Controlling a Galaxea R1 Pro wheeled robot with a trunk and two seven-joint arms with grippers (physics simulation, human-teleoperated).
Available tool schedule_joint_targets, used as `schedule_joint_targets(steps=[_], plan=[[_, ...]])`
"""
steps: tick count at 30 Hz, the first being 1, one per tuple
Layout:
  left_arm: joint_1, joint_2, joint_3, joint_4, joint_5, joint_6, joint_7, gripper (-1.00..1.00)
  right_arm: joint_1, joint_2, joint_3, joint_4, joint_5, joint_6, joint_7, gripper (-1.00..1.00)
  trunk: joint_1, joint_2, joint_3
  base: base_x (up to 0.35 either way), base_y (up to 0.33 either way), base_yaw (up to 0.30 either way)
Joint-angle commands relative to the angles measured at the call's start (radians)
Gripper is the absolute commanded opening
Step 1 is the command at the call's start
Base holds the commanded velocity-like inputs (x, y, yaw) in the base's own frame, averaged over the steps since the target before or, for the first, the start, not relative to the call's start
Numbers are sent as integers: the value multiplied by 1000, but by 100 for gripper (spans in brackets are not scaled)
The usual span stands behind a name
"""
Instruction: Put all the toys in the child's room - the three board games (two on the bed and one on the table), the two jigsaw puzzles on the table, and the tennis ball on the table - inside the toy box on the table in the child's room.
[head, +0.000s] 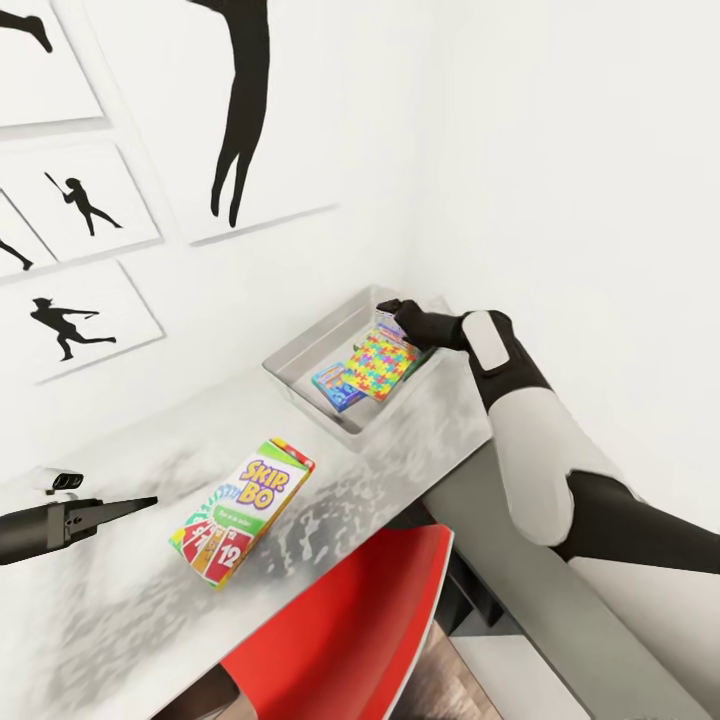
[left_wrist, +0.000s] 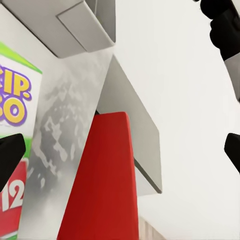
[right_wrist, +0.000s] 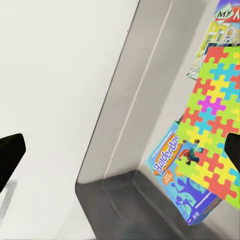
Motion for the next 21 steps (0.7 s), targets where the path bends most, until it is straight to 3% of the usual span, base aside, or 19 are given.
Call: schedule_joint_targets(steps=[1,12,21], plan=[[0,1,0,0,0,10,-4,100,4,1,-8,-19,6,18,18,100,1,-2,0,-5,0,-104],[0,0,0,0,0,10,-4,100,164,1,-25,-312,4,210,161,100,1,-2,16,-89,0,-96],[0,1,0,0,1,10,-4,100,300,1,-99,-513,3,301,283,100,1,-2,30,-28,0,-91]])
